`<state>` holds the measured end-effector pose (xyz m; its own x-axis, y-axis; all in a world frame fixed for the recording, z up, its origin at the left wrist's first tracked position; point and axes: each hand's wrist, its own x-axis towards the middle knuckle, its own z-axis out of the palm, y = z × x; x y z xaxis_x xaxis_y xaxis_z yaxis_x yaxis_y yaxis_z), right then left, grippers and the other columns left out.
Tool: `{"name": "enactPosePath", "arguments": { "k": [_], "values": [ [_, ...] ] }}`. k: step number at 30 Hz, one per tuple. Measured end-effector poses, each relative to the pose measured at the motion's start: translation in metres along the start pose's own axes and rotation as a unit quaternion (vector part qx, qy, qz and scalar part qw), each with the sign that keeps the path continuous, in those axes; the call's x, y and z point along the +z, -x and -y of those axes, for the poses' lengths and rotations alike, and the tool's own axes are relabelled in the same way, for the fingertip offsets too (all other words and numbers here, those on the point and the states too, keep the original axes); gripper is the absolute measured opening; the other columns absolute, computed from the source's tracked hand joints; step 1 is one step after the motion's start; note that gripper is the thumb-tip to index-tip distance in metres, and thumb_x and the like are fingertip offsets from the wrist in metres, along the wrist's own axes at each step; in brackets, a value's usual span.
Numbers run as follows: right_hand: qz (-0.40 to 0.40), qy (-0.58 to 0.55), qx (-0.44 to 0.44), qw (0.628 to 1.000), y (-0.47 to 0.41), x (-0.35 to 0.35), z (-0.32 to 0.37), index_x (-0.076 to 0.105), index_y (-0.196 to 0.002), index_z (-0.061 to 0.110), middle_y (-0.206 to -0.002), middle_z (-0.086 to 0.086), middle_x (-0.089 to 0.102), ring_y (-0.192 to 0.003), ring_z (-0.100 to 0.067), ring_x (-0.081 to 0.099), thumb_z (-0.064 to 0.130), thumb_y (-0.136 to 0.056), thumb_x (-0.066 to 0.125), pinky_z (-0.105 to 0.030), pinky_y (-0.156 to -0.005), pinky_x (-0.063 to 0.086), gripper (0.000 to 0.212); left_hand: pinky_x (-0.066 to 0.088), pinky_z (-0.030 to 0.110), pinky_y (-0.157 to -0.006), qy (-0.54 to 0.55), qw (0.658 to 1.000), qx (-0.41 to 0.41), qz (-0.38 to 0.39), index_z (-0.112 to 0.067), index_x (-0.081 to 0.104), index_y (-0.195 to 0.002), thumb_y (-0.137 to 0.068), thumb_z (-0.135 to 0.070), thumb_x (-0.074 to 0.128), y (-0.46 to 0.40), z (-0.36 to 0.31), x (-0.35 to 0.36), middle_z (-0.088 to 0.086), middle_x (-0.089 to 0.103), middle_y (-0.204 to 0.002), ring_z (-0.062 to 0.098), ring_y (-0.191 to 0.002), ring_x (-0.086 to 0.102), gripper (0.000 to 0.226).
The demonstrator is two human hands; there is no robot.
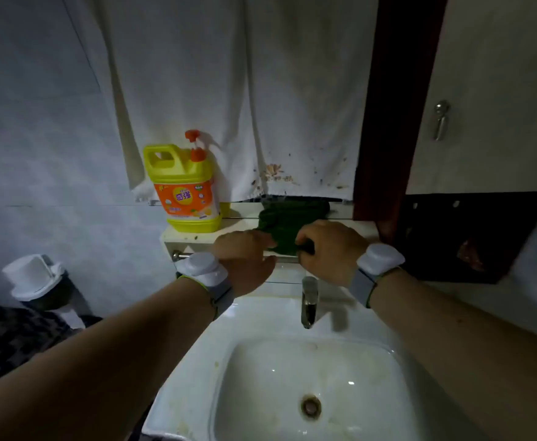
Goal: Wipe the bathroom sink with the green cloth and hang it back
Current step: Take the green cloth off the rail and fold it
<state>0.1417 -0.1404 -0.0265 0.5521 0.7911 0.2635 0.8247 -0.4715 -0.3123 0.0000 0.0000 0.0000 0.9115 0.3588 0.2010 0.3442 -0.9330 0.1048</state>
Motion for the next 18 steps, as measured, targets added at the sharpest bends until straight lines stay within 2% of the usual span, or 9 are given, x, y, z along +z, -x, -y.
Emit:
{"name": "enactPosePath", "arguments": {
  "k": [3,6,8,10,12,14,16,18],
  "values": [
    [0.016,-0.021,0.004,1.0,-0.02,0.017,-0.021,0.048,-0.13,0.033,-0.132,0.004,0.05,-0.118,-0.025,0.051,0.044,-0.084,0.06,-0.036,-0.099,0.046,0.048,0.046,0.031,-0.101,-0.005,1.0,-0.017,0.019,-0.037,0.055,-0.133,-0.093,-0.049,0.051,-0.021,0.002,0.014,-0.01,0.057,-0.138,0.022,-0.123,0.056,0.042],
    [0.056,0.002,-0.002,0.998,-0.04,0.034,-0.042,0.028,-0.149,0.029,-0.156,0.003,0.028,-0.141,-0.025,0.031,0.044,-0.083,0.063,-0.036,-0.115,0.029,0.076,0.044,0.033,-0.104,-0.011,0.999,-0.026,0.043,-0.037,0.053,-0.135,-0.093,-0.049,0.051,-0.042,0.009,0.028,-0.01,0.054,-0.142,0.021,-0.128,0.053,0.044],
    [0.074,0.03,-0.005,0.997,-0.056,0.045,-0.059,0.014,-0.154,0.028,-0.161,0.002,0.017,-0.147,-0.024,0.02,0.044,-0.082,0.064,-0.036,-0.12,0.019,0.089,0.043,0.034,-0.106,-0.01,0.998,-0.025,0.052,-0.036,0.051,-0.138,-0.093,-0.048,0.052,-0.054,0.013,0.035,-0.01,0.051,-0.145,0.022,-0.13,0.051,0.047],
    [0.096,0.056,-0.003,0.994,-0.062,0.056,-0.067,0.007,-0.154,0.029,-0.162,0.002,0.015,-0.148,-0.024,0.017,0.043,-0.082,0.065,-0.039,-0.121,0.015,0.094,0.043,0.034,-0.106,-0.015,0.998,-0.011,0.059,-0.036,0.048,-0.141,-0.092,-0.046,0.053,-0.058,0.016,0.039,-0.01,0.048,-0.148,0.022,-0.131,0.05,0.05],
    [0.102,0.074,-0.011,0.992,-0.067,0.069,-0.075,0.008,-0.155,0.03,-0.161,0.003,0.017,-0.146,-0.026,0.017,0.035,-0.084,0.064,-0.041,-0.12,0.015,0.091,0.043,0.035,-0.107,-0.018,0.997,-0.008,0.069,-0.037,0.043,-0.144,-0.091,-0.046,0.055,-0.068,0.017,0.048,-0.011,0.044,-0.15,0.021,-0.132,0.049,0.054],
    [0.056,0.094,-0.022,0.994,-0.066,0.082,-0.08,0.014,-0.154,0.031,-0.159,0.005,0.022,-0.142,-0.026,0.022,0.025,-0.085,0.06,-0.041,-0.116,0.018,0.083,0.041,0.036,-0.108,-0.022,0.996,-0.016,0.08,-0.039,0.037,-0.146,-0.09,-0.046,0.056,-0.076,0.018,0.058,-0.012,0.041,-0.153,0.021,-0.134,0.047,0.06],
    [-0.004,0.102,-0.023,0.994,-0.064,0.089,-0.08,0.023,-0.152,0.034,-0.155,0.007,0.031,-0.137,-0.023,0.029,0.024,-0.082,0.06,-0.039,-0.113,0.022,0.079,0.04,0.037,-0.11,-0.023,0.996,-0.021,0.089,-0.041,0.031,-0.148,-0.089,-0.046,0.058,-0.08,0.018,0.066,-0.012,0.038,-0.154,0.022,-0.136,0.044,0.065],
    [-0.027,0.076,-0.022,0.997,-0.067,0.092,-0.083,0.032,-0.149,0.034,-0.151,0.009,0.037,-0.134,-0.022,0.033,0.026,-0.082,0.062,-0.037,-0.112,0.023,0.074,0.037,0.038,-0.112,-0.036,0.994,-0.024,0.1,-0.04,0.026,-0.15,-0.088,-0.048,0.059,-0.086,0.017,0.075,-0.011,0.034,-0.156,0.024,-0.14,0.038,0.071]
  ]
}}
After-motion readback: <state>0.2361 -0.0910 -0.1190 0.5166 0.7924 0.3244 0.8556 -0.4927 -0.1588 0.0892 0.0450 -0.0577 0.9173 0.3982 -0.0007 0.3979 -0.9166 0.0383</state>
